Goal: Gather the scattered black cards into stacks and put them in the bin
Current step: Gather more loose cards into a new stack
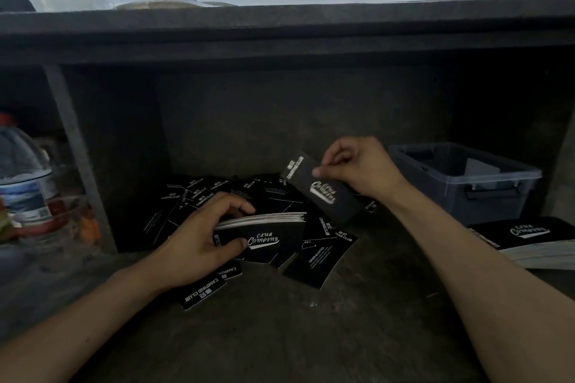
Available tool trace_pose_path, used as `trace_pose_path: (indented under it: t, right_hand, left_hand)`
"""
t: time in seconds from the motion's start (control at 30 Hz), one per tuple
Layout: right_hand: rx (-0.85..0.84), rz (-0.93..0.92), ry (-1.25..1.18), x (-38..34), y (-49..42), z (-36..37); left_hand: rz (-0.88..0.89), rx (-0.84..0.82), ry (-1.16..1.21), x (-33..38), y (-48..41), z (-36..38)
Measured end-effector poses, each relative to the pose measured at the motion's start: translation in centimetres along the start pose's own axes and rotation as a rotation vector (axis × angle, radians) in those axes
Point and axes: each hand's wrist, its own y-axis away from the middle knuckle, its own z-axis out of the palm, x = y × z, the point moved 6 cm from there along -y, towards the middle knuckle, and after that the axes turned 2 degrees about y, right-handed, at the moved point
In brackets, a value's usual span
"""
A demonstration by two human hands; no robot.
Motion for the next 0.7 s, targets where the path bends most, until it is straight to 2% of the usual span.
trace_pose_path:
  t: [0.1, 0.17, 0.2, 0.23, 0.3, 0.37, 0.4, 0.47, 0.5, 0.57, 0.7]
  right_hand:
    - [-0.323, 0.002, -0.006, -0.6, 1.2, 4.3]
    - [-0.528, 0.074, -0.117, -0.1, 2.0, 7.0]
    - [-0.554, 0.111, -0.231, 0.1, 1.9, 7.4]
    - [-0.51, 0.152, -0.36, 0.4, 1.4, 7.2]
    - [-0.241, 0.234, -0.469, 2.4, -0.7, 5.0]
    - [-0.016, 0.221, -0.165, 5.1, -1.9, 2.4]
    - [-0.033, 0.184, 0.084, 6.3, -2.0, 2.0]
    - [-0.277, 0.134, 0.491, 8.8, -1.2, 3.9]
    - [-0.381, 0.155, 0.612, 9.8, -0.8, 4.8]
    - [-0.429, 0.214, 0.718, 10.4, -1.0, 5.0]
    - [-0.341, 0.252, 0.908, 8.3, -2.2, 2.4]
  left_hand:
    - [-0.065, 0.002, 0.034, -0.4, 0.0, 0.0]
    - [-0.075, -0.022, 0.085, -0.5, 0.0, 0.1]
    - [-0.081, -0.04, 0.127, -0.5, 0.1, 0.2]
    - [-0.092, -0.054, 0.177, -0.5, 0.0, 0.3]
    - [-0.093, -0.055, 0.202, -0.4, 0.0, 0.3]
    - [-0.076, -0.036, 0.135, -0.3, 0.0, 0.2]
    - [-0.067, -0.04, 0.107, -0.2, 0.0, 0.2]
    - [-0.05, -0.047, 0.059, 0.0, -0.1, 0.2]
    - [-0.041, -0.043, 0.037, 0.0, -0.1, 0.1]
    - [-0.022, -0.034, 0.008, 0.1, -0.1, -0.1]
    - [-0.003, -0.029, -0.027, 0.3, -0.2, 0.1]
